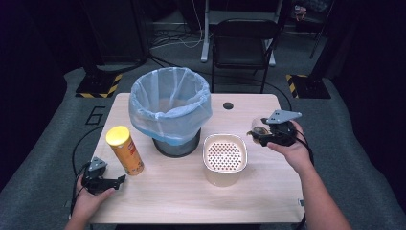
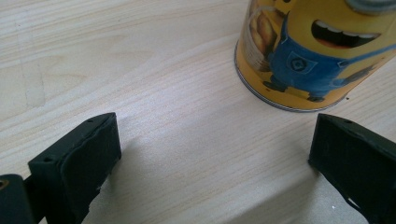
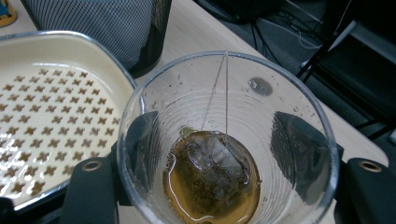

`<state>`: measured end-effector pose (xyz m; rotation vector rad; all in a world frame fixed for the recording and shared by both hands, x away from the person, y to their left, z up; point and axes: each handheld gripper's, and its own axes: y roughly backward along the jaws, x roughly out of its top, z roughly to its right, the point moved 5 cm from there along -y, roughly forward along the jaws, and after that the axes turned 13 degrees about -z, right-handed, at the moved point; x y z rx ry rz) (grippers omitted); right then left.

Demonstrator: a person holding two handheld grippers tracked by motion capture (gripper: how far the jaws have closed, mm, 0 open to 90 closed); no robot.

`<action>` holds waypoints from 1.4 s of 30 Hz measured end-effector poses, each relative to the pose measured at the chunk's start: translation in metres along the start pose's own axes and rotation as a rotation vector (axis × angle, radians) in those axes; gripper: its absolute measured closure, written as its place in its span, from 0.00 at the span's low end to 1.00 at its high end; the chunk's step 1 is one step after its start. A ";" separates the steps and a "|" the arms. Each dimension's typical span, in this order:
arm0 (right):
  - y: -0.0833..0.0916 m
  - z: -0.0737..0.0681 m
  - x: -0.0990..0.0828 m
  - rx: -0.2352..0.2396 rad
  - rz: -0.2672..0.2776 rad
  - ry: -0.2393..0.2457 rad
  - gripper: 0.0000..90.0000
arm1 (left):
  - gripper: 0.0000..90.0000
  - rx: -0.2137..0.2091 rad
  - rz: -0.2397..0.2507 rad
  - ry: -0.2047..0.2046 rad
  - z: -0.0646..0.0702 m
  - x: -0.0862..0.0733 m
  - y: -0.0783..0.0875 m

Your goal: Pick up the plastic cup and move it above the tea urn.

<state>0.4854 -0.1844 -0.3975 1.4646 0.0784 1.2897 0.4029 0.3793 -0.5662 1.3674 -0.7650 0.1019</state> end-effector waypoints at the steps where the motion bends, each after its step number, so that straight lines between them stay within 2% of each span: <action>1: 0.000 0.000 0.003 0.005 0.018 -0.003 0.37 | 0.02 0.000 0.000 0.000 0.000 0.000 0.000; 6: 0.000 0.000 0.016 0.039 0.051 -0.003 0.37 | 0.02 0.000 0.000 0.000 0.000 0.000 0.000; 7: 0.000 0.001 0.018 0.048 0.061 0.017 0.37 | 0.02 -0.001 0.001 0.001 0.000 0.000 0.000; 11: -0.001 -0.001 0.026 0.065 0.088 0.026 0.37 | 0.02 -0.001 0.002 0.002 0.000 0.000 0.000; 13: 0.000 -0.005 0.030 0.056 0.089 0.060 0.37 | 0.02 -0.001 0.002 0.002 0.000 0.000 0.000; 16: 0.005 -0.014 0.037 0.058 0.128 0.133 0.37 | 0.02 0.000 0.000 0.000 0.000 0.000 0.000; 18: 0.008 -0.019 0.040 0.041 0.142 0.163 0.37 | 0.02 -0.001 0.000 -0.001 0.000 0.000 0.000; 22: 0.008 -0.023 0.042 0.022 0.132 0.211 0.37 | 0.02 -0.001 -0.001 -0.002 0.000 0.000 0.000; 30: 0.006 -0.028 0.043 0.005 0.122 0.243 0.37 | 0.02 -0.001 -0.001 -0.002 0.000 0.000 0.000; 42: 0.003 -0.032 0.046 0.005 0.131 0.275 0.37 | 0.02 -0.001 -0.004 -0.006 0.000 0.000 0.000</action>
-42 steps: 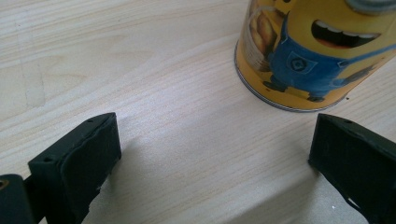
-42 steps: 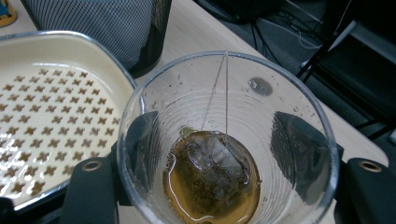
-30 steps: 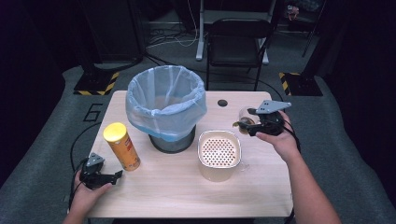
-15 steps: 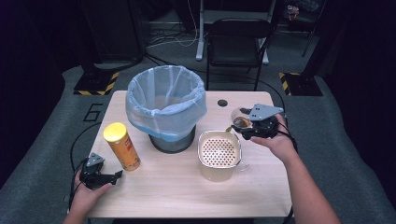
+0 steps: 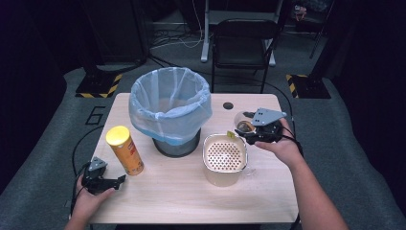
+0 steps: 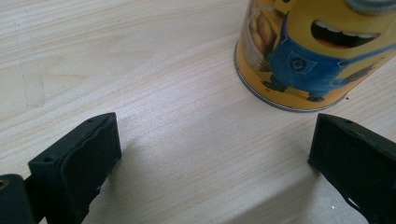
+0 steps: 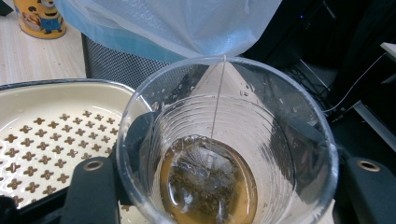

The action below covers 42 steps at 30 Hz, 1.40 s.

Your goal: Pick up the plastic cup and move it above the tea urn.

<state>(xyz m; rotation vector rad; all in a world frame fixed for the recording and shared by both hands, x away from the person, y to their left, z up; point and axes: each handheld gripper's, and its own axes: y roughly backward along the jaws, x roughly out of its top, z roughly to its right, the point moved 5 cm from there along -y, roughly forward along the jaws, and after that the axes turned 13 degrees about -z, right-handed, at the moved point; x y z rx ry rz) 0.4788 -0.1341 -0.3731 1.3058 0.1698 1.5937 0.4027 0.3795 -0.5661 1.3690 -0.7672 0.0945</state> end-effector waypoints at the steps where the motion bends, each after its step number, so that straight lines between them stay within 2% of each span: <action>1: 0.000 0.000 0.000 -0.004 0.002 0.006 0.37 | 0.02 0.000 0.004 0.005 0.000 0.000 0.000; 7: 0.003 -0.003 0.003 -0.054 0.015 0.060 0.37 | 0.02 0.000 0.003 0.004 0.000 0.000 0.000; 12: 0.001 -0.010 0.004 -0.108 -0.005 0.136 0.37 | 0.02 -0.001 0.005 0.005 0.000 0.000 0.000; 14: 0.000 -0.014 0.004 -0.145 -0.021 0.174 0.37 | 0.02 -0.001 0.002 0.002 0.000 0.000 0.000; 19: -0.004 -0.018 0.006 -0.175 0.005 0.201 0.38 | 0.02 -0.001 0.005 0.005 0.000 0.000 0.000; 26: -0.010 -0.021 0.006 -0.183 0.007 0.229 0.38 | 0.02 -0.001 0.004 0.005 0.000 0.000 0.000; 36: -0.006 -0.024 0.009 -0.211 0.021 0.283 0.38 | 0.02 -0.001 0.004 0.005 0.000 0.000 0.000; 42: -0.009 -0.026 0.009 -0.195 0.053 0.303 0.38 | 0.02 -0.001 0.005 0.005 0.000 0.000 0.000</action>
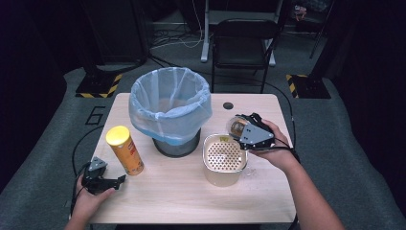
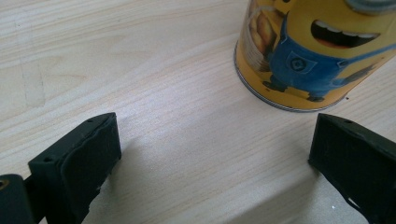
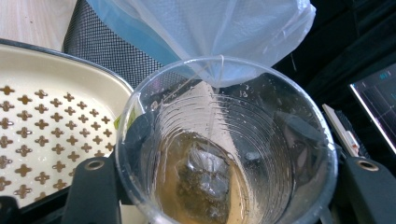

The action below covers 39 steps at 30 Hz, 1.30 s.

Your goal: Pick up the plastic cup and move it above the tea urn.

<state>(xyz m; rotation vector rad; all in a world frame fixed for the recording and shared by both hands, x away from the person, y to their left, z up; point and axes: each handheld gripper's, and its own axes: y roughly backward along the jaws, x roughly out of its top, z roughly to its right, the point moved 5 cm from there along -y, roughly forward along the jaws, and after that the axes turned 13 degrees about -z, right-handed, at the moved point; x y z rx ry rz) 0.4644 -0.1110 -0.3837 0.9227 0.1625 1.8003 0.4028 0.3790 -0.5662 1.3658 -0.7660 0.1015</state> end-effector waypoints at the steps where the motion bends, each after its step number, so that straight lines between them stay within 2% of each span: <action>1: -0.001 0.001 0.000 0.004 0.004 0.004 0.38 | 0.02 0.000 -0.001 -0.001 0.000 0.000 0.000; 5: -0.005 0.000 0.003 0.043 0.041 0.011 0.38 | 0.02 0.000 0.000 -0.001 0.000 0.000 0.000; 9: -0.009 -0.001 0.009 0.080 0.057 0.049 0.37 | 0.02 0.000 0.000 0.000 0.000 0.000 0.000; 17: -0.016 0.003 0.016 0.097 0.068 0.106 0.38 | 0.02 -0.001 0.000 -0.001 0.000 0.000 0.000; 20: -0.016 0.002 0.017 0.098 0.056 0.127 0.38 | 0.02 0.000 0.000 -0.001 0.000 0.000 0.000; 21: -0.015 0.001 0.018 0.078 0.049 0.167 0.38 | 0.02 0.000 0.000 -0.001 0.000 0.000 0.000; 22: -0.015 0.001 0.018 0.077 0.044 0.174 0.38 | 0.02 0.006 0.017 0.005 0.000 0.000 -0.001; 26: -0.012 -0.004 0.020 0.013 0.014 0.247 0.38 | 0.02 0.004 0.015 0.005 0.001 0.000 -0.001; 27: -0.012 -0.004 0.020 0.013 0.014 0.247 0.38 | 0.02 0.004 0.015 0.006 0.001 0.000 -0.001; 28: -0.011 -0.009 0.020 -0.043 -0.027 0.324 0.38 | 0.02 0.004 0.015 0.005 0.001 0.000 -0.001; 29: -0.011 -0.009 0.020 -0.043 -0.027 0.324 0.38 | 0.02 0.005 0.015 0.005 0.001 0.000 -0.001; 30: -0.012 -0.014 0.020 -0.099 -0.062 0.398 0.39 | 0.02 0.005 0.015 0.005 0.001 0.000 -0.001; 31: -0.012 -0.017 0.019 -0.121 -0.076 0.432 0.39 | 0.02 0.004 0.015 0.005 0.001 0.000 -0.001; 33: -0.013 -0.023 0.019 -0.189 -0.126 0.534 0.39 | 0.02 0.004 0.015 0.005 0.001 0.000 -0.001; 35: -0.015 -0.027 0.018 -0.229 -0.162 0.604 0.39 | 0.02 0.004 0.015 0.005 0.001 0.000 -0.001; 36: -0.015 -0.027 0.018 -0.229 -0.162 0.604 0.39 | 0.02 0.004 0.015 0.005 0.001 0.000 -0.001; 37: -0.017 -0.031 0.017 -0.270 -0.198 0.696 0.39 | 0.02 0.005 0.015 0.005 0.001 0.000 -0.001; 38: -0.017 -0.031 0.017 -0.270 -0.198 0.696 0.39 | 0.02 0.005 0.015 0.005 0.001 0.000 -0.001; 39: -0.018 -0.034 0.015 -0.319 -0.241 0.775 0.39 | 0.02 0.004 0.015 0.006 0.001 0.000 -0.001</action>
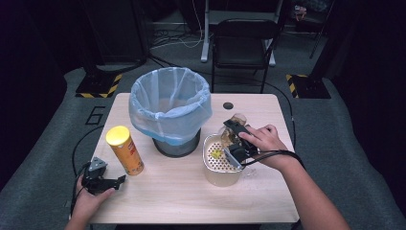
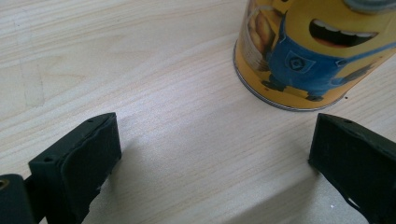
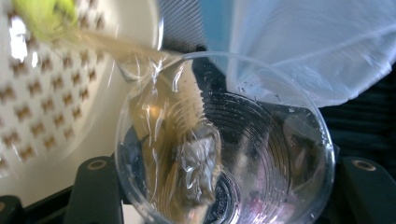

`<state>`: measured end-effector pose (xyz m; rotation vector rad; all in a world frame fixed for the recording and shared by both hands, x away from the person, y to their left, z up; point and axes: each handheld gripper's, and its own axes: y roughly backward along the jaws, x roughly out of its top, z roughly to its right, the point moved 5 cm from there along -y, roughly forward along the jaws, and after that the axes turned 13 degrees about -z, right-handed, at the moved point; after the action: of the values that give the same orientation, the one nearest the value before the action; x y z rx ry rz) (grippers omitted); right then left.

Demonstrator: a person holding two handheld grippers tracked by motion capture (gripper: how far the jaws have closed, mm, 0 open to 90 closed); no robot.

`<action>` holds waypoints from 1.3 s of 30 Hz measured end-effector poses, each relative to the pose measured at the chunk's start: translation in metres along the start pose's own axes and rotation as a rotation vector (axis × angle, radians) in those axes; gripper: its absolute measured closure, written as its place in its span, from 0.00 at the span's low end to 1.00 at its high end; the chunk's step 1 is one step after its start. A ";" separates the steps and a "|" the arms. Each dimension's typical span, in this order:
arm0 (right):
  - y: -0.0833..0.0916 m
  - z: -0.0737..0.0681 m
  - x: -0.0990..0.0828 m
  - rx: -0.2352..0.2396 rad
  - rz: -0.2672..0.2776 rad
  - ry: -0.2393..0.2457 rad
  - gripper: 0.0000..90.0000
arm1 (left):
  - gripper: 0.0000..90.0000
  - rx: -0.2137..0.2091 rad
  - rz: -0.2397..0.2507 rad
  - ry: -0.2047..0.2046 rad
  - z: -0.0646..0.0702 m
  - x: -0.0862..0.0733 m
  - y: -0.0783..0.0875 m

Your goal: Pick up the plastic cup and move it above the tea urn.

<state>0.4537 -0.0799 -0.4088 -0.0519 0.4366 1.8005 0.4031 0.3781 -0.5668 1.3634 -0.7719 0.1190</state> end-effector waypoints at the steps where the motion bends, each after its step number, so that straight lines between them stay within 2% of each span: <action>1: 0.000 0.000 0.000 0.000 0.000 0.000 0.39 | 0.02 0.000 0.000 0.000 0.000 0.000 0.000; 2: -0.001 -0.004 0.002 -0.041 -0.031 0.077 0.39 | 0.02 0.000 0.000 0.000 0.000 0.000 0.000; 3: -0.001 -0.006 0.003 -0.063 -0.050 0.139 0.39 | 0.02 0.000 0.000 0.000 0.000 0.000 0.000; 4: -0.001 -0.005 0.006 -0.084 -0.044 0.197 0.40 | 0.02 0.000 0.000 0.000 0.000 0.000 0.000; 5: 0.001 -0.006 0.006 -0.097 -0.071 0.224 0.40 | 0.02 0.000 0.000 0.000 0.000 0.000 0.000; 6: 0.002 -0.007 0.008 -0.134 -0.079 0.267 0.40 | 0.02 0.000 0.000 0.000 0.000 0.000 0.000; 7: 0.002 -0.007 0.008 -0.134 -0.079 0.267 0.40 | 0.02 0.000 0.000 0.000 0.000 0.000 0.000; 8: 0.003 -0.008 0.011 -0.165 -0.087 0.296 0.39 | 0.02 0.000 0.000 0.000 0.000 0.000 0.000; 9: 0.004 -0.009 0.011 -0.172 -0.088 0.309 0.39 | 0.02 0.000 0.000 0.000 0.000 0.000 0.000; 13: 0.007 -0.008 0.013 -0.176 -0.075 0.298 0.39 | 0.02 0.000 0.000 -0.001 0.000 0.000 0.000; 14: 0.009 -0.006 0.014 -0.192 -0.069 0.304 0.39 | 0.02 0.000 -0.001 0.000 0.000 0.000 0.000; 15: 0.008 -0.009 0.015 -0.167 -0.063 0.295 0.39 | 0.02 0.001 0.001 -0.001 0.000 0.000 0.000; 16: 0.009 -0.007 0.015 -0.199 -0.064 0.300 0.39 | 0.02 0.000 0.000 0.000 0.000 0.000 0.000; 17: 0.009 -0.007 0.015 -0.199 -0.064 0.300 0.39 | 0.02 0.000 0.000 0.000 0.000 0.000 0.000; 18: 0.009 -0.010 0.015 -0.155 -0.068 0.300 0.39 | 0.02 0.001 0.001 -0.001 0.000 0.000 0.000; 20: 0.010 -0.010 0.015 -0.160 -0.066 0.304 0.38 | 0.02 0.000 0.000 0.000 0.000 0.000 0.000; 21: 0.010 -0.008 0.015 -0.160 -0.066 0.336 0.38 | 0.02 0.001 0.001 -0.001 0.000 0.000 0.000; 23: 0.010 -0.008 0.016 -0.167 -0.066 0.342 0.38 | 0.02 0.000 0.000 0.000 0.000 0.000 0.000; 28: 0.010 -0.007 0.018 -0.164 -0.054 0.336 0.38 | 0.02 0.000 0.000 0.000 0.000 0.000 0.000; 29: 0.010 -0.009 0.019 -0.159 -0.046 0.313 0.38 | 0.02 0.000 0.000 0.000 0.000 0.000 0.000; 31: 0.010 -0.006 0.019 -0.168 -0.050 0.330 0.38 | 0.02 0.000 0.000 0.000 0.000 0.000 0.000; 32: 0.009 -0.009 0.020 -0.154 -0.035 0.292 0.38 | 0.02 0.000 0.000 0.000 0.000 0.000 0.000; 34: 0.008 -0.016 0.022 -0.148 -0.008 0.135 0.38 | 0.02 0.000 0.000 0.000 0.000 0.000 0.000; 35: 0.008 -0.015 0.022 -0.153 -0.005 0.141 0.38 | 0.02 0.000 0.000 0.000 0.000 0.000 0.000; 36: 0.008 -0.013 0.022 -0.153 -0.013 0.192 0.38 | 0.02 0.000 0.000 -0.001 0.000 0.000 0.000; 37: 0.009 -0.011 0.021 -0.152 -0.021 0.216 0.38 | 0.02 0.001 0.000 -0.001 0.000 0.000 0.000; 39: 0.009 -0.010 0.021 -0.154 -0.019 0.219 0.38 | 0.02 0.000 0.000 0.000 0.000 0.000 0.000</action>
<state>0.4372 -0.0654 -0.4216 -0.3626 0.4495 1.8145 0.4031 0.3781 -0.5668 1.3636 -0.7720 0.1189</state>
